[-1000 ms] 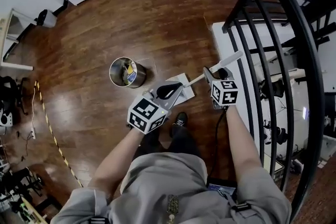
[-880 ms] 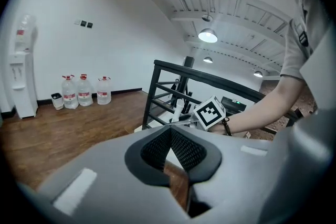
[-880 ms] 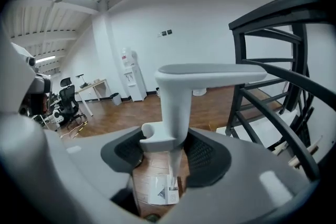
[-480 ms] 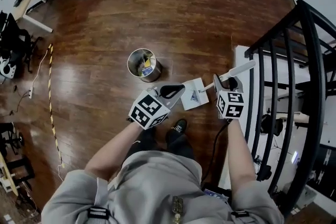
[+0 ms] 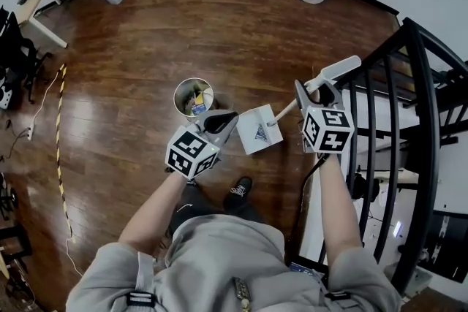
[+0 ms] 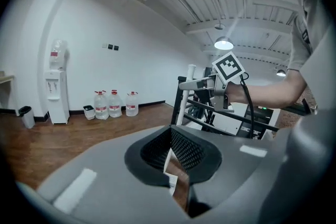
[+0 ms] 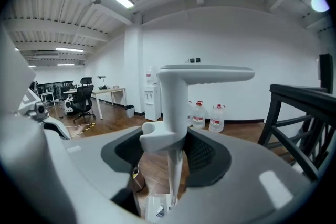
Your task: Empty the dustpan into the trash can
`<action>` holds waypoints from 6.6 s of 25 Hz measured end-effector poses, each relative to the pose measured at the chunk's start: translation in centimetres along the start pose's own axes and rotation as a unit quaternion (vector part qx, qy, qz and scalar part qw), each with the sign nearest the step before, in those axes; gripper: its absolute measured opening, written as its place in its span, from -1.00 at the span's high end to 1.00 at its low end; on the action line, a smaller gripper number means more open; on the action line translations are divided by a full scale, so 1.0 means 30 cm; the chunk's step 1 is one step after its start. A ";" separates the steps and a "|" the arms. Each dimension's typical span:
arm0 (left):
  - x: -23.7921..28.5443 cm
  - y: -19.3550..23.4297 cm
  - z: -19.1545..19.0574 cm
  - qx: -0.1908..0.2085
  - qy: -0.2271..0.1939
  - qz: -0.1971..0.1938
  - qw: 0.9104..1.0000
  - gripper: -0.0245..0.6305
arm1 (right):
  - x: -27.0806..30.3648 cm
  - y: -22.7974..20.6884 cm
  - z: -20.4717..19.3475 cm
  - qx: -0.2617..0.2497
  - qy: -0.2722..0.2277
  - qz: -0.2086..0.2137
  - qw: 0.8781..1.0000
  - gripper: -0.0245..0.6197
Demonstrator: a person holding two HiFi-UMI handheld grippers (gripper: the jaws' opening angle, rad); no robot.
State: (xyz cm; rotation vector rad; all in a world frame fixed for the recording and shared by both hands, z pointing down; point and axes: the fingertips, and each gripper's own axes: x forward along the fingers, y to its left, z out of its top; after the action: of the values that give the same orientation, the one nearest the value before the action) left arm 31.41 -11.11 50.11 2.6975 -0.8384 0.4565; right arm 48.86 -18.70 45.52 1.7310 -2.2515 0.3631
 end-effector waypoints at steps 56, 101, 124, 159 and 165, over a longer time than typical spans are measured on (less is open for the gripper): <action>-0.655 1.274 0.106 -0.032 -0.078 0.063 0.994 0.91 | 0.961 1.103 0.807 -0.101 -0.105 -0.047 0.988 0.25; -1.274 1.766 -0.081 -0.043 -0.080 -0.019 0.996 0.91 | 1.254 1.893 0.740 -0.240 -0.038 -0.075 0.967 0.25; -0.700 1.070 0.189 0.042 -0.049 -0.169 0.984 0.91 | 0.380 0.966 0.813 -0.056 -0.159 -0.242 0.955 0.25; -0.179 0.428 -0.061 0.058 0.081 -0.237 0.966 0.91 | -0.033 0.231 -0.348 0.122 0.036 -0.379 0.917 0.25; -0.079 0.373 -0.120 0.063 0.105 -0.239 0.963 0.91 | 0.008 0.164 -0.485 0.140 0.053 -0.377 0.914 0.25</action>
State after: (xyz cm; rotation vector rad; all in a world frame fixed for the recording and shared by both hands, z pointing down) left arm 22.23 -17.54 54.38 2.7708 -0.0912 0.6768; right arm 44.99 -12.41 58.99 2.4772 -1.3389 0.5894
